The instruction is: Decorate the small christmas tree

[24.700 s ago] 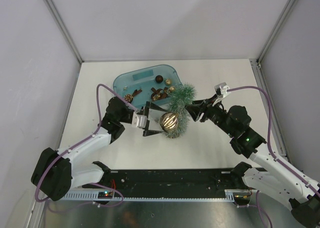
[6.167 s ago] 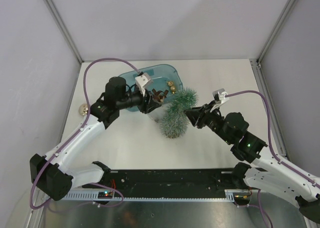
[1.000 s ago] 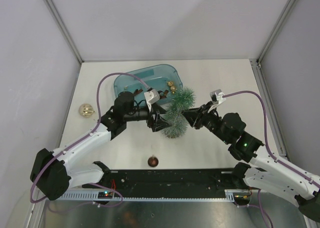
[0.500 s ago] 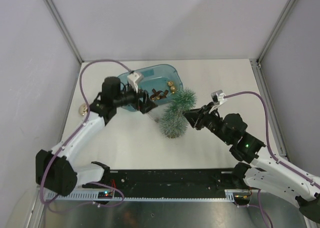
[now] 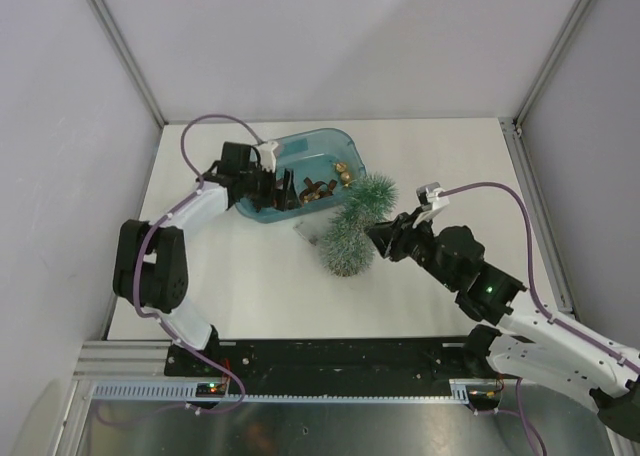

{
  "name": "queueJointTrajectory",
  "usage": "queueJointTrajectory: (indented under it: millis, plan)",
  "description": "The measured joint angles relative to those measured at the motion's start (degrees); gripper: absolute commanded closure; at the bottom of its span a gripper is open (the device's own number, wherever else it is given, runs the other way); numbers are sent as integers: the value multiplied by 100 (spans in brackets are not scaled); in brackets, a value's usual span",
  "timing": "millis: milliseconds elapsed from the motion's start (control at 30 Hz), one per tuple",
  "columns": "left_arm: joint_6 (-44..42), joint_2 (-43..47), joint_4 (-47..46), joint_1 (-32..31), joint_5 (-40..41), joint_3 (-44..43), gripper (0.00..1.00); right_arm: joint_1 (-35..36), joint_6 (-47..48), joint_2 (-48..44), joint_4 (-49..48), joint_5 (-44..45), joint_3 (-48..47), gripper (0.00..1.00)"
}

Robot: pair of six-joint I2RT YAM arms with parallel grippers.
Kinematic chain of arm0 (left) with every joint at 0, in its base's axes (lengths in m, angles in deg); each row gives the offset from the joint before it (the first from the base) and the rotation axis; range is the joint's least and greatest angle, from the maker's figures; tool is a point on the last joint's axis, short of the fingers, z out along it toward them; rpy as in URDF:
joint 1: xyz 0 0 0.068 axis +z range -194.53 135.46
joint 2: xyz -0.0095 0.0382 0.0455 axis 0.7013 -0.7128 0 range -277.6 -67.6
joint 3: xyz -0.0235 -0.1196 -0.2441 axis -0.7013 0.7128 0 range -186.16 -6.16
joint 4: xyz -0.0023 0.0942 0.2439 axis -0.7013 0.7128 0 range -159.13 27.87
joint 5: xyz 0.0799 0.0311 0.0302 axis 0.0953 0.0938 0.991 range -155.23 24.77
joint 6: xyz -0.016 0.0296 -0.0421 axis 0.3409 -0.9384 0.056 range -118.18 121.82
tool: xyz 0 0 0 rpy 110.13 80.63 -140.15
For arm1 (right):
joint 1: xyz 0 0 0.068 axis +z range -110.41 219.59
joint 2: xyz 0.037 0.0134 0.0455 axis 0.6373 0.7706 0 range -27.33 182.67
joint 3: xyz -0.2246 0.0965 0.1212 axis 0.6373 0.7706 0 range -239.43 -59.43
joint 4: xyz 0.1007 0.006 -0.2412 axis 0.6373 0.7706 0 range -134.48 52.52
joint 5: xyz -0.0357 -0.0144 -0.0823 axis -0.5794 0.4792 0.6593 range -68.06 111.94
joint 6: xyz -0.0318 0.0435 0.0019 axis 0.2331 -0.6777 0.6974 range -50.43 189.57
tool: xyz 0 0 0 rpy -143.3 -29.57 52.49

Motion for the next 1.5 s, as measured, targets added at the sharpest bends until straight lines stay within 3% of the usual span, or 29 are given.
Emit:
queueJointTrajectory:
  millis: [200, 367, 633, 867, 1300, 1500]
  plan:
    - [332, 92, -767, -57, -140, 841, 0, 98, -68, 101, 55, 256, -13, 61]
    - [487, 323, -1276, -57, -153, 935, 0, 201, -87, 186, 101, 402, -160, 60]
    - [686, 999, -1661, -57, -365, 1143, 0, 1049, -98, 186, 155, 962, -326, 60]
    - [695, 1049, -1700, -57, -407, 1270, 0, 1493, -144, 188, 236, 1375, -345, 60]
    - [780, 1202, -1698, -57, -420, 1322, 0, 1641, -197, 417, 240, 1622, -374, 59]
    - [732, 988, -1519, 70, -337, 678, 0, 1751, -219, 452, 361, 1764, -490, 57]
